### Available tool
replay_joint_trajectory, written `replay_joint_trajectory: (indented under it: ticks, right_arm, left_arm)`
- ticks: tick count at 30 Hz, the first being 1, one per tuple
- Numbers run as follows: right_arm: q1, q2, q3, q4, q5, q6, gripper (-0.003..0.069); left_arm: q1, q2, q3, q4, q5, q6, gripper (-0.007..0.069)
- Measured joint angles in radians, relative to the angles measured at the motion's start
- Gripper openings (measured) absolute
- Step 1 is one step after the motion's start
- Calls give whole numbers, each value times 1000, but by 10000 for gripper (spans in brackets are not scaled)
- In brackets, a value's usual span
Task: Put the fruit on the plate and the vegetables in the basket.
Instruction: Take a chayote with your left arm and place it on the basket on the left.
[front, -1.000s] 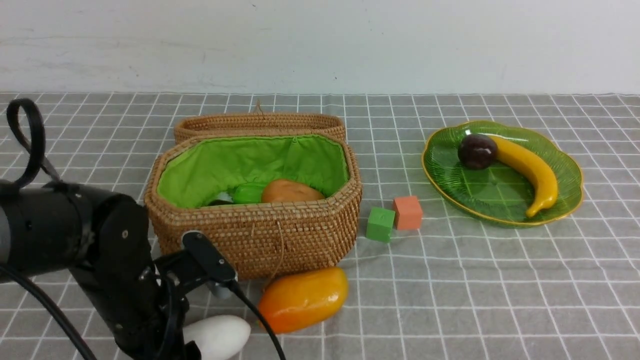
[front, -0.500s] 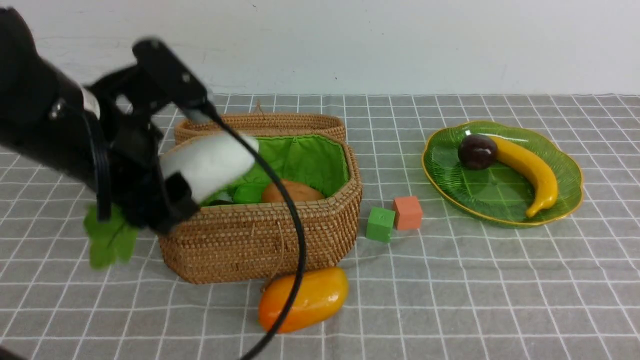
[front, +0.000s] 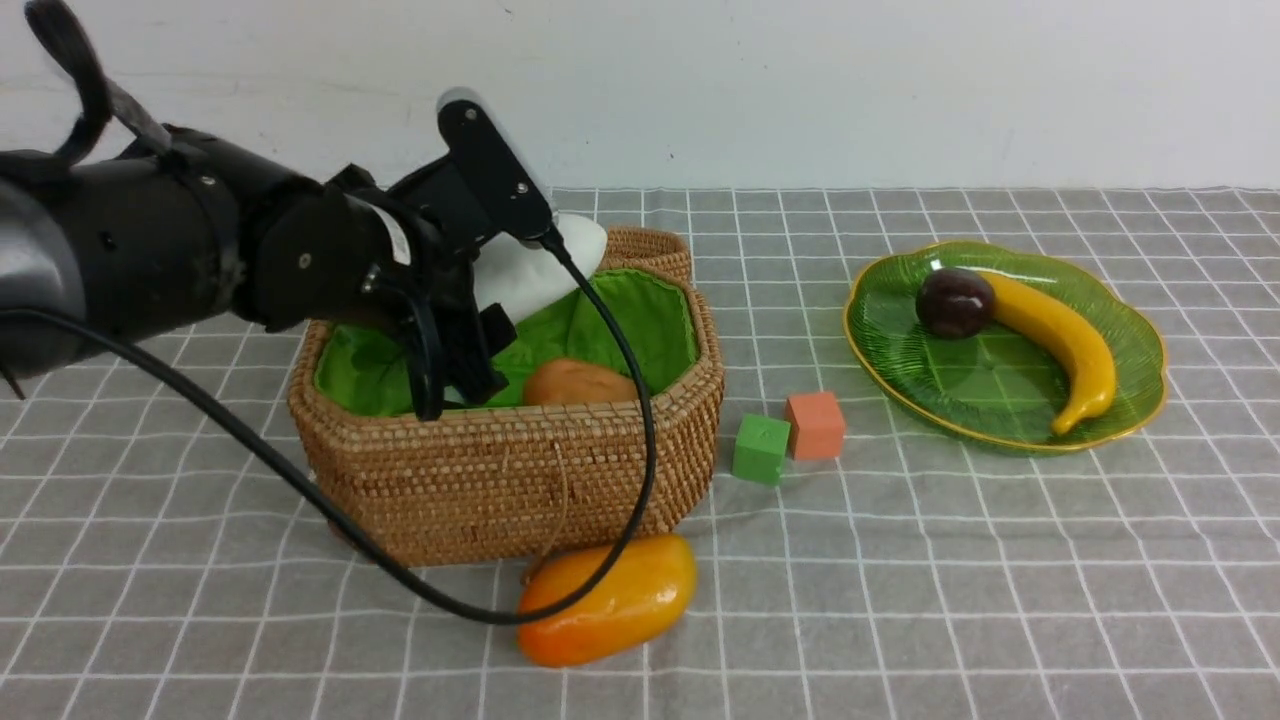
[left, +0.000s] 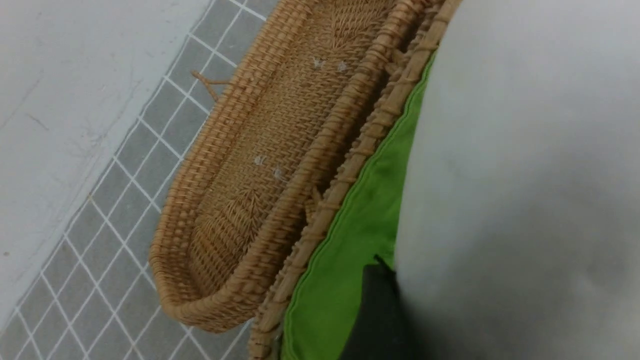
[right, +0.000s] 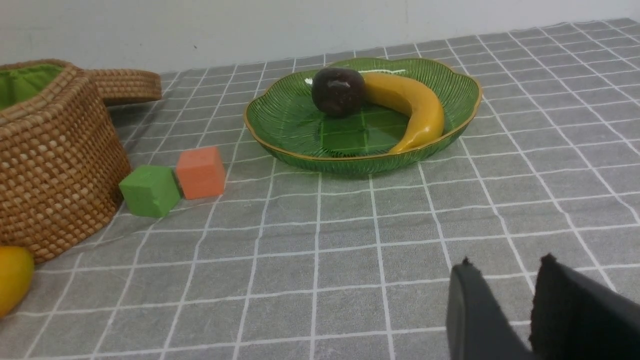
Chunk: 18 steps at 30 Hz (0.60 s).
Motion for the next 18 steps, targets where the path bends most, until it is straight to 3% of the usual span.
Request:
replay_joint_trajectory:
  ticks: [7, 13, 18]
  right_arm:
    - [0, 0, 0, 0, 0, 0, 193]
    - [0, 0, 0, 0, 0, 0, 203]
    - [0, 0, 0, 0, 0, 0, 210]
  left_arm:
    - [0, -6, 0, 0, 46, -56, 510]
    - [0, -75, 33, -24, 140, -66, 651]
    - [-1, -199, 114, -86, 182, -68, 664]
